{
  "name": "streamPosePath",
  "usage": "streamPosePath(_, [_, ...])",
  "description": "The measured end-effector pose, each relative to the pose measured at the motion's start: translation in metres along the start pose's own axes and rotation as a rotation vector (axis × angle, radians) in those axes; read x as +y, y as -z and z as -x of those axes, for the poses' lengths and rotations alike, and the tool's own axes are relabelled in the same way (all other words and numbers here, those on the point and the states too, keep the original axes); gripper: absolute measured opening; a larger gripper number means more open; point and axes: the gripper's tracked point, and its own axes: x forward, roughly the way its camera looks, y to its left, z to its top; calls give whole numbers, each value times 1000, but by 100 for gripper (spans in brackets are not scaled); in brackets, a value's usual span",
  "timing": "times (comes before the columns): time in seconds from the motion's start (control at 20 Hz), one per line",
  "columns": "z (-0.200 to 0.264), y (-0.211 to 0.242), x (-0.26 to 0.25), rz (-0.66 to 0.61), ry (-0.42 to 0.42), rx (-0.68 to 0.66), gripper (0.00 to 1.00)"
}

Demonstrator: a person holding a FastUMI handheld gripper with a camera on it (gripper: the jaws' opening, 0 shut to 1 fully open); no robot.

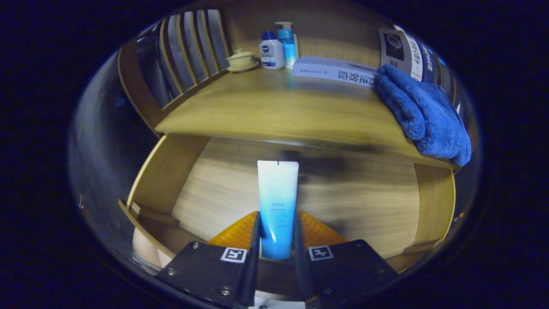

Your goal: Pull open the drawer, take out the items inside it, and place them on the countertop above the cabinet.

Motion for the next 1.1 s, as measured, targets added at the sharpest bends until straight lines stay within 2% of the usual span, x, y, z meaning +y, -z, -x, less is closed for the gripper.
streamPosePath(0.35, [38,-23,24,-25,-57,-120,38])
streamPosePath(0.55, [45,-74,3,-33,15,-245,38])
streamPosePath(0.75, [29,-127,-21,-86,111,-369,37])
streamPosePath(0.95, [1,-148,-37,-92,190,-389,37])
streamPosePath(1.1, [-18,-155,-38,-113,201,-388,38])
